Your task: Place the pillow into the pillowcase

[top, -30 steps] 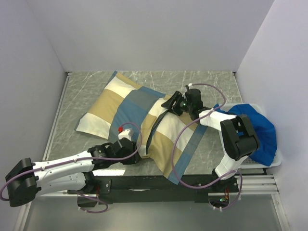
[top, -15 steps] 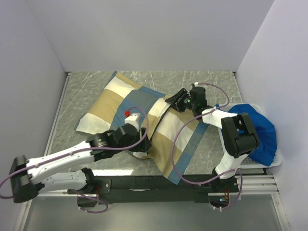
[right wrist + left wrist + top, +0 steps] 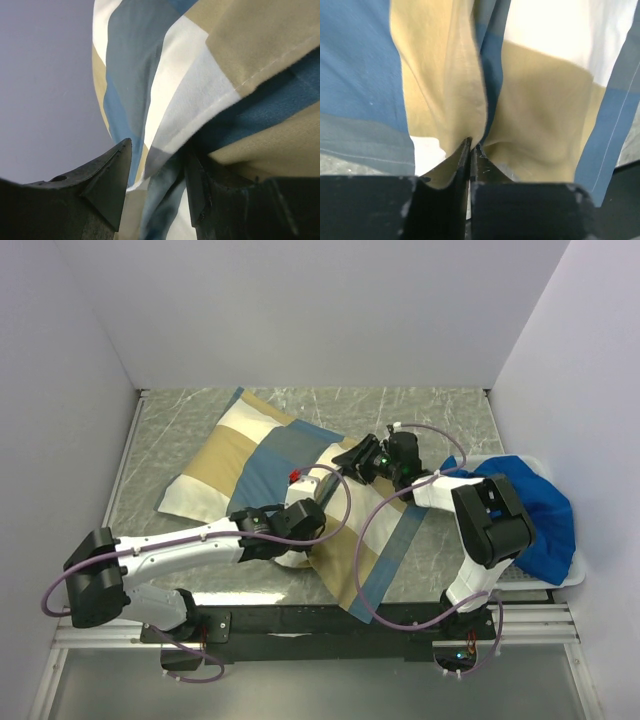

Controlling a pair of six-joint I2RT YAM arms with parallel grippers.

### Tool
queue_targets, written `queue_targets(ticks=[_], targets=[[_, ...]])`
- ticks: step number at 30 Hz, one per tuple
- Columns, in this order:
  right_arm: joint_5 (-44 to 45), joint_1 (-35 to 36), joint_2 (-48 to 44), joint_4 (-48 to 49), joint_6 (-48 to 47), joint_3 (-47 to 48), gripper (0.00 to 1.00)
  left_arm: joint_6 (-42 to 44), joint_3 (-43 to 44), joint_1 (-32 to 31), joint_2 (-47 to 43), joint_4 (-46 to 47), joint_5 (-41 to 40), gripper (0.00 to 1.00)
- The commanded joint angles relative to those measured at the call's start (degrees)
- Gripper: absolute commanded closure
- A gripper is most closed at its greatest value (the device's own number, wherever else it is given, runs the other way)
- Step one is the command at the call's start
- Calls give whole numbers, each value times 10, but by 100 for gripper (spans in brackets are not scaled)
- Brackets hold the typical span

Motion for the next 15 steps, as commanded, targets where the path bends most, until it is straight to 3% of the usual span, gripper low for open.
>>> queue_targets(ticks=[1,3,7,10,15], targets=[[-6,5,-11,44,6,-18,46,-2,33,-14,-25,-20,-44,94],[-7,4,-1,46,8,-12,46,-2,36,-24,-40,-26,-42,99],[-20,5,21,56,25,18,45,9,31,-52,-63,-22,-33,99],[-18,4,33,32,17,51,41,15,19,-72,-82,-14,-32,87],[-23,33,32,70,48,47,40,22,-15,-77,-101,25,-14,86]])
